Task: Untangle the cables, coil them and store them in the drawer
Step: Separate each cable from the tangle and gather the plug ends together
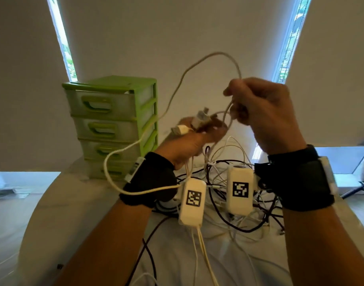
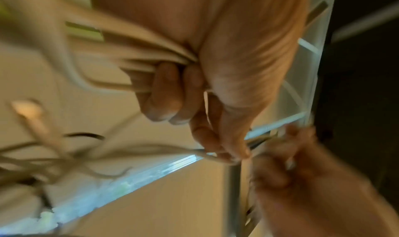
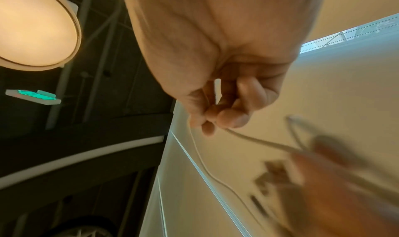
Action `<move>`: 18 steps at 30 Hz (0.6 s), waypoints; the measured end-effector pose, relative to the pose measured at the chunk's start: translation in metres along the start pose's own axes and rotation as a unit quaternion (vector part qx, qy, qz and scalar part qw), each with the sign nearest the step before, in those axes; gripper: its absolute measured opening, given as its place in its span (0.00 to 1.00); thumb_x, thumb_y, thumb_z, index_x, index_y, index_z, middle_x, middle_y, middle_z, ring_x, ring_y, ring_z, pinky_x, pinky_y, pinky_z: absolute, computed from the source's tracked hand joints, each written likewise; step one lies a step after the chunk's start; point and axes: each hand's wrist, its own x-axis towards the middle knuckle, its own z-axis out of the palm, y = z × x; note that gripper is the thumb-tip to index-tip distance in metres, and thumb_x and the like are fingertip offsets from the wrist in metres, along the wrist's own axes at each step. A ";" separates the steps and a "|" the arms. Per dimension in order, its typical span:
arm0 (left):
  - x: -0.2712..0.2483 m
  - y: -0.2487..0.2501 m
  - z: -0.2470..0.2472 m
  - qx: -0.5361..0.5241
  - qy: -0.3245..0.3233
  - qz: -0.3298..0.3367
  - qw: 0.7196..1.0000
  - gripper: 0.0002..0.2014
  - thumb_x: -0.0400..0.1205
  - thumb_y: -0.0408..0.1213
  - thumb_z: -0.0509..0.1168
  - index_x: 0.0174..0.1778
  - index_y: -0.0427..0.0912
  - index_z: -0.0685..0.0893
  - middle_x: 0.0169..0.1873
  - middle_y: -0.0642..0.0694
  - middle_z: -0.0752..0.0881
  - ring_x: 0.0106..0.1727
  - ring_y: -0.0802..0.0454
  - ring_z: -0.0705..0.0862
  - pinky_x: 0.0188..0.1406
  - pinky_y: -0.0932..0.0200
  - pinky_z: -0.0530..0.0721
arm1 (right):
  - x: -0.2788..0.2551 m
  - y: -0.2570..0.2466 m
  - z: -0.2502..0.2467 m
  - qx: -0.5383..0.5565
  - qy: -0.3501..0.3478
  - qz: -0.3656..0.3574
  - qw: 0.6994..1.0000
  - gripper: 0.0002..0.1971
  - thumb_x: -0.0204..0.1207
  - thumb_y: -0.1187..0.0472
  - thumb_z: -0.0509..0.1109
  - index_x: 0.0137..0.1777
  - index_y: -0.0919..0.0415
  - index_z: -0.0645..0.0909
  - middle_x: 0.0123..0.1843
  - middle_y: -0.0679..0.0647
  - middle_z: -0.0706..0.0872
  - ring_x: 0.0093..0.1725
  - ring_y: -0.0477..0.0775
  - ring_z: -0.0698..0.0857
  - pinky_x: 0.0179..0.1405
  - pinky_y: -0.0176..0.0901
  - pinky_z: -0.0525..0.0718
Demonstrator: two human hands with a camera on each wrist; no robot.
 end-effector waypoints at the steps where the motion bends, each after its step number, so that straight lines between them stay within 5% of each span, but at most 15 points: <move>1: -0.001 -0.004 0.004 0.021 -0.017 0.000 1.000 0.04 0.81 0.36 0.68 0.44 0.46 0.88 0.22 0.60 0.82 0.19 0.66 0.74 0.21 0.68 0.69 | 0.001 -0.004 -0.003 0.016 0.025 -0.011 0.999 0.10 0.82 0.57 0.67 0.42 0.57 0.87 0.24 0.46 0.80 0.27 0.50 0.79 0.27 0.35 0.73; 3: 0.000 -0.007 0.007 0.043 -0.025 0.007 0.999 0.08 0.84 0.36 0.65 0.41 0.44 0.88 0.22 0.59 0.82 0.20 0.67 0.75 0.19 0.76 0.68 | 0.003 -0.006 -0.010 0.045 0.058 -0.027 0.997 0.08 0.82 0.58 0.66 0.46 0.58 0.86 0.26 0.45 0.81 0.29 0.51 0.79 0.26 0.35 0.73; 6: 0.007 -0.003 -0.003 0.007 0.051 0.014 0.999 0.12 0.84 0.39 0.65 0.36 0.47 0.88 0.23 0.57 0.79 0.18 0.64 0.70 0.17 0.72 0.65 | 0.004 0.004 -0.010 0.064 0.022 0.010 0.998 0.09 0.81 0.54 0.67 0.56 0.56 0.84 0.29 0.45 0.79 0.28 0.47 0.76 0.25 0.35 0.72; 9: 0.010 0.005 -0.016 -0.114 0.093 0.008 0.989 0.13 0.85 0.41 0.63 0.36 0.47 0.86 0.26 0.50 0.75 0.19 0.62 0.63 0.17 0.68 0.60 | 0.001 0.018 -0.001 -0.072 -0.173 0.082 0.979 0.21 0.75 0.46 0.72 0.66 0.49 0.80 0.33 0.43 0.82 0.30 0.40 0.79 0.32 0.34 0.76; 11: 0.010 0.014 -0.026 -0.155 0.105 0.023 0.982 0.13 0.86 0.43 0.61 0.37 0.47 0.83 0.25 0.52 0.76 0.19 0.63 0.63 0.15 0.69 0.60 | -0.003 0.029 0.006 -0.214 -0.319 0.124 0.915 0.17 0.74 0.47 0.72 0.61 0.49 0.84 0.39 0.44 0.86 0.39 0.41 0.84 0.40 0.38 0.79; 12: 0.010 0.019 -0.033 -0.179 0.119 0.030 0.976 0.13 0.86 0.44 0.60 0.37 0.47 0.82 0.24 0.53 0.76 0.19 0.63 0.62 0.14 0.70 0.60 | -0.003 0.037 0.007 -0.268 -0.339 0.141 0.891 0.12 0.75 0.49 0.73 0.56 0.51 0.87 0.41 0.44 0.86 0.42 0.43 0.84 0.42 0.39 0.79; 15: 0.009 0.031 -0.062 -0.267 0.175 0.051 0.946 0.14 0.87 0.46 0.57 0.37 0.47 0.78 0.21 0.56 0.74 0.15 0.64 0.60 0.13 0.71 0.57 | 0.000 0.061 -0.008 -0.326 -0.265 0.212 0.882 0.03 0.75 0.58 0.74 0.45 0.55 0.89 0.42 0.47 0.88 0.42 0.46 0.84 0.39 0.37 0.77; 18: 0.008 0.032 -0.088 -0.288 0.206 0.061 0.933 0.15 0.88 0.46 0.55 0.37 0.48 0.77 0.19 0.57 0.73 0.14 0.62 0.59 0.13 0.71 0.54 | 0.003 0.077 -0.038 -0.316 -0.170 0.255 0.898 0.02 0.76 0.60 0.73 0.45 0.54 0.88 0.42 0.47 0.87 0.42 0.44 0.82 0.43 0.38 0.76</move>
